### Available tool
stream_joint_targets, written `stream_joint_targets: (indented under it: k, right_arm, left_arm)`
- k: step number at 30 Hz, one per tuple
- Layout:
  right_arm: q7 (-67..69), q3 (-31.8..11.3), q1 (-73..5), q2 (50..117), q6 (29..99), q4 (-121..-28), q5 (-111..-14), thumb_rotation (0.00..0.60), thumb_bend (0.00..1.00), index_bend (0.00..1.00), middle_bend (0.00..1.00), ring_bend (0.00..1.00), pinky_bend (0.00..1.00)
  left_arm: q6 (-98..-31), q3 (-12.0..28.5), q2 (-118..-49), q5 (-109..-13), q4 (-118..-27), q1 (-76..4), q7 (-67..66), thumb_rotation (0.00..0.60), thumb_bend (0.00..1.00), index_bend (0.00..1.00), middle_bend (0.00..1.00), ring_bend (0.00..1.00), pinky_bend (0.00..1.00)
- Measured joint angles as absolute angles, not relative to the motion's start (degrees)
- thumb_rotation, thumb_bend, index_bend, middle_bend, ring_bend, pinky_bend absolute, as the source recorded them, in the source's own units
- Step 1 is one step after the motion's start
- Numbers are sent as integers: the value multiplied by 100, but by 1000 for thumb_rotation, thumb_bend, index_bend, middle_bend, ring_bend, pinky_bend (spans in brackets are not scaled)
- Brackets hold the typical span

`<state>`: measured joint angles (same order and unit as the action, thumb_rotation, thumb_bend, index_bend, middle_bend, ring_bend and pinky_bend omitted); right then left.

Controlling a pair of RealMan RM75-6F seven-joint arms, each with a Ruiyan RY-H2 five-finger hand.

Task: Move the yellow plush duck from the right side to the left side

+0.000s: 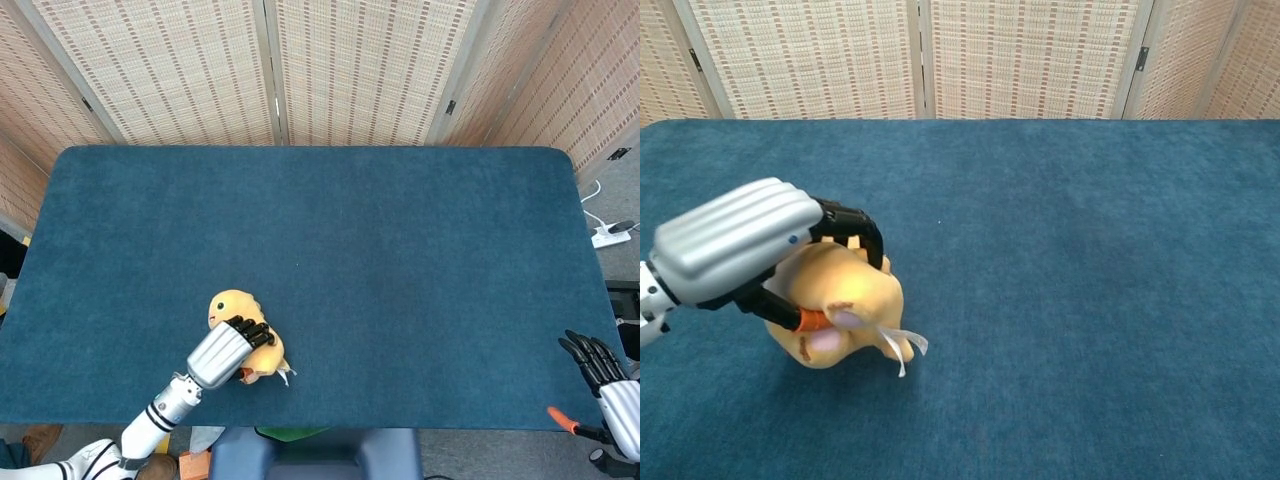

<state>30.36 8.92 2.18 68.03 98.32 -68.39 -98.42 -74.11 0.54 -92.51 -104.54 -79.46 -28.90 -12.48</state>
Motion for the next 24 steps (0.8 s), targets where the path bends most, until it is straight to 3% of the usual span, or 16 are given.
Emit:
stream_joint_targets:
  k: [10, 24]
  right_arm:
    - [2513, 893, 216, 6713, 9742, -7342, -9974, 600, 145, 0, 0, 0, 0]
    - [1211, 893, 228, 6670, 9522, -8370, -10180, 600, 148, 0, 0, 0, 0]
  left_arm:
    - [-8364, -318, -7979, -11048, -7663, -2632, -1044, 600, 594, 725, 817, 669, 1000]
    - [-8944, -758, -8402, -10955, -4410, -2208, 1187, 600, 561, 723, 806, 666, 997]
